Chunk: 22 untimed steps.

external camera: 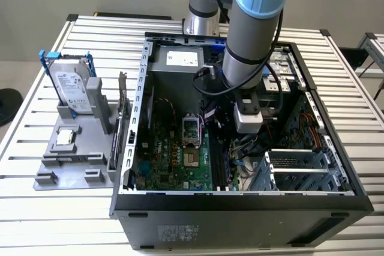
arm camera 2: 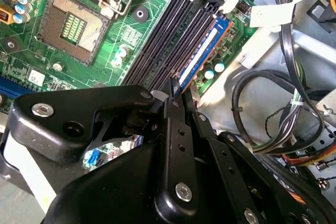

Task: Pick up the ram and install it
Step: 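Insert the ram into the slot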

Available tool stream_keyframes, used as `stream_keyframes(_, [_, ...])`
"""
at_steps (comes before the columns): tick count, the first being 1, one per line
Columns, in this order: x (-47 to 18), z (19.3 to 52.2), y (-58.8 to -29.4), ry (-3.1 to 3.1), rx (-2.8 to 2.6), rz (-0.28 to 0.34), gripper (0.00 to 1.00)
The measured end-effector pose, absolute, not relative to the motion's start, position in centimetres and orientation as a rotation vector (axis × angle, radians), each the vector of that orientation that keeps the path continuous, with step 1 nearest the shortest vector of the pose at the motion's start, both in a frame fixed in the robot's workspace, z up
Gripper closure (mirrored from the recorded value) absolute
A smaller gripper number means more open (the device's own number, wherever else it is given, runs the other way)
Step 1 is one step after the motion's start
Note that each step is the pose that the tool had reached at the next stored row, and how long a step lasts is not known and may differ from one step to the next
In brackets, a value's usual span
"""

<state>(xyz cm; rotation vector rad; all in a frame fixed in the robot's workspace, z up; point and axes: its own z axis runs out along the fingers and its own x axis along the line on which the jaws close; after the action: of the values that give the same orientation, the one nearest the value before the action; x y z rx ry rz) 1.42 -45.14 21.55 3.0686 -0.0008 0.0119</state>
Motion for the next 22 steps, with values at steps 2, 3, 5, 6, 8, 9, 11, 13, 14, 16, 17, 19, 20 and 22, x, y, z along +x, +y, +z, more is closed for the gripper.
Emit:
stream_keyframes(2, [1.42,21.53,-45.14,-0.001,3.068,0.012,1.0])
stream_keyframes(3, [1.42,21.52,-45.14,-0.001,3.068,0.012,1.0])
stream_keyframes(5, [1.42,21.51,-45.14,-0.001,3.069,0.012,1.0])
stream_keyframes(6, [1.42,21.51,-45.14,-0.001,3.069,0.012,1.0])
stream_keyframes(8, [1.42,21.5,-45.14,-0.001,3.069,0.012,1.0])
stream_keyframes(9, [1.42,21.49,-45.14,-0.001,3.069,0.012,1.0])
stream_keyframes(11, [1.42,21.48,-45.14,-0.001,3.069,0.012,1.0])
stream_keyframes(13, [1.42,21.44,-45.14,-0.001,3.069,0.012,1.0])
stream_keyframes(14, [1.42,21.44,-45.14,-0.001,3.069,0.012,1.0])
stream_keyframes(16, [1.42,21.43,-45.14,-0.001,3.069,0.012,1.0])
stream_keyframes(17, [1.42,21.42,-45.14,-0.001,3.069,0.012,1.0])
stream_keyframes(19, [1.42,21.42,-45.14,-0.001,3.069,0.012,1.0])
stream_keyframes(20, [1.42,21.44,-45.13,-0.001,3.069,0.012,1.0])
stream_keyframes(22, [1.38,21.45,-45.13,-0.001,3.069,0.012,1.0])
